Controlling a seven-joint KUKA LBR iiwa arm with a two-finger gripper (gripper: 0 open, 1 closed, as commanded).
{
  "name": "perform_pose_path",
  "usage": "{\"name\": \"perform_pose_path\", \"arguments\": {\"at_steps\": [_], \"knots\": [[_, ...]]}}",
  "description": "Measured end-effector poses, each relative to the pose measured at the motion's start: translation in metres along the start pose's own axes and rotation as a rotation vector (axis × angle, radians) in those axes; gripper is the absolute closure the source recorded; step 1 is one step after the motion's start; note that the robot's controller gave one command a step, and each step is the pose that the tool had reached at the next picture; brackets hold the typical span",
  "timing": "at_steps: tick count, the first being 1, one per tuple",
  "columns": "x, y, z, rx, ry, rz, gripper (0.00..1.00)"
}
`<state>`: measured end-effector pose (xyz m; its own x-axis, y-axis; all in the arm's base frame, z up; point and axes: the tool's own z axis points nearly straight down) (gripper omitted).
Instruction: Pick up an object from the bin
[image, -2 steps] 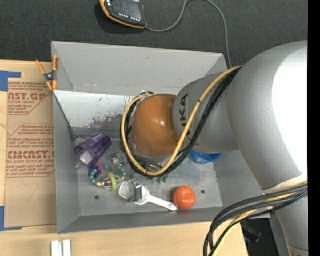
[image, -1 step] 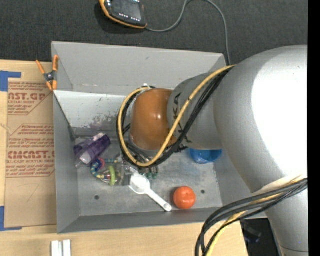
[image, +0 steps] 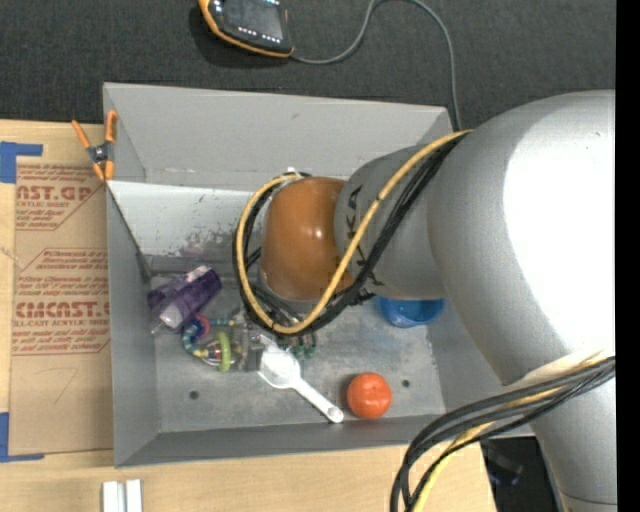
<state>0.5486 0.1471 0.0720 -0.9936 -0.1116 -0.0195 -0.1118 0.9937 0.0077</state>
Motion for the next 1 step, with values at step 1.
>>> {"name": "perform_pose_path", "arguments": {"at_steps": [1], "knots": [[0.0105,-0.0080,-0.0010,-0.003,-0.004,0.027,1.00]]}}
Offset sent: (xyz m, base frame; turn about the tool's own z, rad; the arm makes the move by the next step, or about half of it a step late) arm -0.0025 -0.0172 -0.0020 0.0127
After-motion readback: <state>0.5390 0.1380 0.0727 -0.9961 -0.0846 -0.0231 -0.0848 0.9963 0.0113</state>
